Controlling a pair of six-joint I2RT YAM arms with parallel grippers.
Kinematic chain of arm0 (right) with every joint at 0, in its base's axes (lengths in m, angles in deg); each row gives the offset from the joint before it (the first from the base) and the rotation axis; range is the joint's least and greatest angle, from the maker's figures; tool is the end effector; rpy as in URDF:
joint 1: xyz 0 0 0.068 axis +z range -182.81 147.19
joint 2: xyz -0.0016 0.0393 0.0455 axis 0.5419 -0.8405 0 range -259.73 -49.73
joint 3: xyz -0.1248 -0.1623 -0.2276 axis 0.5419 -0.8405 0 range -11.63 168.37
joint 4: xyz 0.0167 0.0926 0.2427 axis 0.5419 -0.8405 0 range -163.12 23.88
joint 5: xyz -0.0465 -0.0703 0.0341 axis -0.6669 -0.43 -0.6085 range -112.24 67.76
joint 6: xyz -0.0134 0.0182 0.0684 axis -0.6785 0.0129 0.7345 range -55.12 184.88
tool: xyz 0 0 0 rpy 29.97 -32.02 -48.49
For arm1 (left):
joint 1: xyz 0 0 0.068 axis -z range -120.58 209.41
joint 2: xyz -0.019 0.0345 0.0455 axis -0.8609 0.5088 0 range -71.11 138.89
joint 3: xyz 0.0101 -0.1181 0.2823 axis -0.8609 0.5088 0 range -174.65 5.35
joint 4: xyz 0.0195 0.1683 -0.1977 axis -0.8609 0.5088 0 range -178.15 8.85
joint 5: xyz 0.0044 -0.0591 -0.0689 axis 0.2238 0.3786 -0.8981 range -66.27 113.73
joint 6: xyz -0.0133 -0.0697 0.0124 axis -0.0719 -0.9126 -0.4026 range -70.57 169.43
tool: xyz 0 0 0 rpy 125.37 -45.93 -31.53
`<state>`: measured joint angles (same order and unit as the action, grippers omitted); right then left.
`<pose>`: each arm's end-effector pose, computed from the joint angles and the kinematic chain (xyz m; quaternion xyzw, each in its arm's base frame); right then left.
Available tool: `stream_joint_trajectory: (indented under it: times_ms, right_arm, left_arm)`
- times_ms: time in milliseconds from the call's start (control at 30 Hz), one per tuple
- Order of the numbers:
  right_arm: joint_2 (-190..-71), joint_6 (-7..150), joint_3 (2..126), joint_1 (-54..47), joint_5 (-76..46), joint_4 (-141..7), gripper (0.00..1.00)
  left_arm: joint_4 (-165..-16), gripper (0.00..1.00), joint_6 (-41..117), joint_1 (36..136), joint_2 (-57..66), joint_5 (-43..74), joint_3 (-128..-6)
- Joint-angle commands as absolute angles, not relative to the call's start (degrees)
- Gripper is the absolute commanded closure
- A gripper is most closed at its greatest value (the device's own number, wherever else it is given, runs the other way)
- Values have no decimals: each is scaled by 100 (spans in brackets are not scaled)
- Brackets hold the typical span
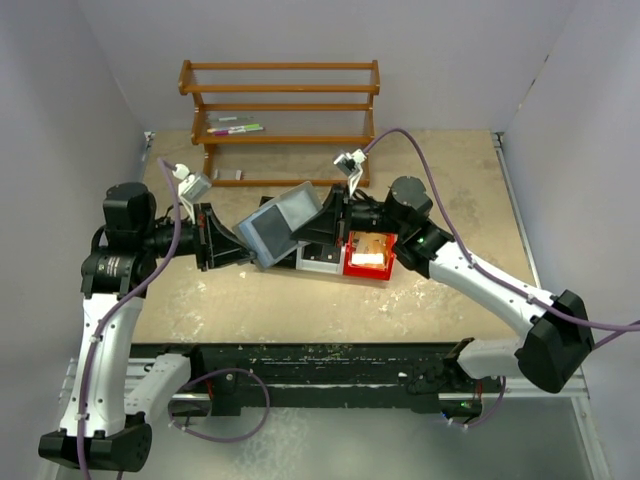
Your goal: Take the credit cards out of the card holder
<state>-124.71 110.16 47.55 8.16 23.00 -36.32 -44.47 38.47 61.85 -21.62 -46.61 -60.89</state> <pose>0.2034 0.2326 0.4210 -0.2816 0.5793 0.6701 0.3691 0.1238 -0.0613 0.4255 0.2486 0.7172 -0.5374 0.3674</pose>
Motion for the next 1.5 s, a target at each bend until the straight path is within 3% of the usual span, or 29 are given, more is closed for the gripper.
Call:
stream_joint_trajectory:
  times_ms: [0,100,467,533,600,700,767,867,1033,1133,1167,1200,1300,1467]
  right_arm:
    - [-12384,11288,4678,851,2399,-2895,100]
    - [-12403,11339,4652,901,2460,-2801,100]
    - [-12565,11812,4380,1046,2851,-1919,100]
    - [-12596,11811,4383,1095,2833,-1906,100]
    - [-12633,11800,4380,1156,2805,-1897,100]
    - [-12729,11771,4392,1306,2796,-1866,100]
    - [-12810,11751,4410,1401,2795,-1867,100]
    - [-12865,11801,4379,1421,2804,-1965,100]
    - [-12904,11864,4363,1390,2209,-2228,59]
    - [-12687,11283,4388,1385,1395,-2996,25]
    - [-12526,11003,4345,1386,1083,-3215,8]
    - [-12341,10721,4277,1386,788,-3361,1]
    - [-11897,10295,4027,1386,53,-3235,1]
    - [-11663,10186,3803,1386,374,-3043,0]
  left_arm:
    - [-4901,91,3532,6218,-2125,-4372,-5981]
    - [-5077,84,3327,6220,-2111,-4452,-5890]
    - [-5244,87,3091,6219,-2126,-4137,-5820]
    - [-5292,79,3038,6217,-2120,-4091,-5820]
    - [-5335,61,2947,6215,-2100,-4098,-5828]
    - [-5474,48,2759,6221,-2096,-4150,-5813]
    - [-5593,49,2636,6222,-2115,-4256,-5786]
    - [-5642,62,2611,6214,-2118,-4415,-5774]
    - [-5452,88,2801,6217,-2195,-4271,-5841]
    - [-5234,96,2905,6223,-2181,-3972,-5913]
    - [-5045,98,3014,6223,-2148,-3761,-5979]
    - [-4878,100,3116,6223,-2101,-3525,-6060]
    - [-4480,100,3491,6219,-2005,-3224,-6240]
    - [-4539,100,3467,6222,-2036,-3393,-6188]
